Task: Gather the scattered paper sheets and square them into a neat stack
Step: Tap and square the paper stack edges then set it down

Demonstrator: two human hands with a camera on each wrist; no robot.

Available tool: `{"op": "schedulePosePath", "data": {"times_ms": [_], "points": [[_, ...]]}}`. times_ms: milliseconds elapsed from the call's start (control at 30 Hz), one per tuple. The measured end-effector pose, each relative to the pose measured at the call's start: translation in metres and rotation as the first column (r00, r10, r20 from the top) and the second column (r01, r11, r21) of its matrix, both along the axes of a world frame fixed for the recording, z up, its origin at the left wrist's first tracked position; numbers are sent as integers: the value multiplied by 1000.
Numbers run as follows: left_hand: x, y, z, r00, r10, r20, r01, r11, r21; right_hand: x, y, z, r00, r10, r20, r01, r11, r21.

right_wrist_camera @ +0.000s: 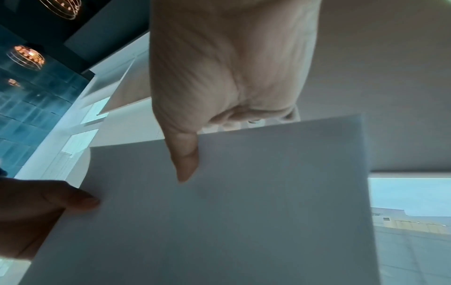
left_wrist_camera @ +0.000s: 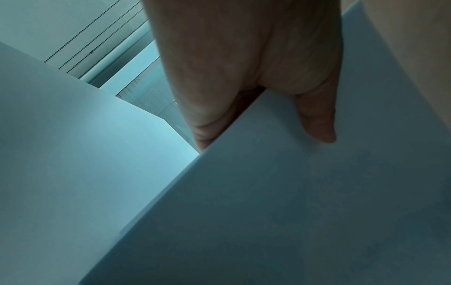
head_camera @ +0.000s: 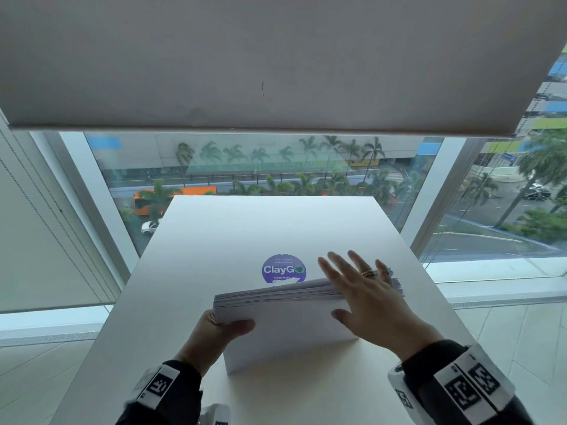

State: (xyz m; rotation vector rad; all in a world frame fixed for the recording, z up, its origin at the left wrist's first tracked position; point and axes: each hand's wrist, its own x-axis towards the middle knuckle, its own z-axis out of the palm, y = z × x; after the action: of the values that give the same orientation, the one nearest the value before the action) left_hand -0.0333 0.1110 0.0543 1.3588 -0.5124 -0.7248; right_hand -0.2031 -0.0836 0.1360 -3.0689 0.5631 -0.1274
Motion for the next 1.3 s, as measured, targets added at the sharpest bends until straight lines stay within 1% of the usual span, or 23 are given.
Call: {"op": "schedulePosePath", "data": {"times_ms": [33, 133, 233, 400, 433, 467, 500, 533, 567, 600, 633, 667, 700, 733, 767, 800, 833, 867, 967, 1033, 1100, 1200, 1300], "points": [[0, 0, 0, 1000, -3, -2, 3, 1000, -1, -2, -1, 1, 999, -21, -30, 21, 999, 25], [0, -1, 1, 1000, -4, -13, 4, 1000, -13, -4, -2, 2, 995, -69, 67, 67, 997, 28], [1, -1, 0, 1000, -6, -16, 6, 1000, -1, -3, -4, 5, 988, -146, -46, 148, 988, 54], [3, -2, -3, 1000, 8, -15, -8, 1000, 12, 0, -18, 8, 967, -254, 1, 254, 965, 69], [3, -2, -3, 1000, 18, -19, -17, 1000, 13, 0, -22, 10, 957, -287, 35, 283, 955, 87], [3, -3, -4, 999, 29, -20, -29, 999, 19, -1, -28, 9, 942, -328, 67, 315, 936, 156], [2, -3, -4, 999, 38, -21, -38, 999, 27, -3, -34, 8, 917, -383, 108, 342, 898, 276], [2, -4, -5, 999, 46, -20, -46, 998, 37, -7, -41, 4, 882, -446, 154, 338, 825, 454], [1, -4, -4, 998, 56, -19, -56, 998, 42, -11, -46, -4, 833, -507, 224, 262, 717, 646], [1, -4, -4, 997, 70, -13, -69, 997, 46, -15, -49, -11, 781, -565, 265, 138, 569, 810], [1, -5, -4, 997, 81, -10, -80, 996, 42, -18, -50, -21, 745, -604, 283, -14, 409, 912], [1, -5, -4, 996, 92, -5, -91, 995, 41, -20, -51, -33, 717, -640, 276, -132, 264, 955], [1, -5, -2, 995, 102, 0, -102, 994, 41, -21, -51, -43, 699, -665, 264, -212, 160, 964], [1, -6, -3, 994, 112, 9, -113, 993, 46, -20, -50, -52, 686, -682, 255, -256, 102, 961], [1, -7, -3, 992, 126, 15, -127, 991, 52, -19, -50, -58, 683, -683, 259, -279, 84, 957], [1, -8, -4, 989, 147, 21, -148, 987, 58, -17, -47, -63, 683, -681, 263, -269, 100, 958], [1, -9, -3, 984, 175, 24, -176, 982, 61, -15, -44, -64, 678, -677, 285, -261, 140, 955], [1, -11, -4, 977, 210, 34, -212, 976, 57, -12, -43, -65, 656, -694, 296, -244, 176, 954], [2, -15, 0, 946, 313, 80, -316, 948, 30, -5, -37, -59, 588, -719, 370, -269, 258, 928], [3, -17, 6, 933, 344, 108, -347, 938, 11, -4, -36, -58, 570, -722, 391, -264, 289, 920], [3, -16, 13, 929, 349, 123, -350, 937, -14, -5, -35, -58, 567, -730, 382, -271, 273, 923], [1, -13, 21, 930, 347, 121, -337, 937, -95, -11, -35, -67, 606, -713, 353, -269, 234, 934], [-2, -15, 33, 906, 410, 105, -396, 909, -127, -16, -33, -71, 646, -687, 333, -298, 175, 939]]}}
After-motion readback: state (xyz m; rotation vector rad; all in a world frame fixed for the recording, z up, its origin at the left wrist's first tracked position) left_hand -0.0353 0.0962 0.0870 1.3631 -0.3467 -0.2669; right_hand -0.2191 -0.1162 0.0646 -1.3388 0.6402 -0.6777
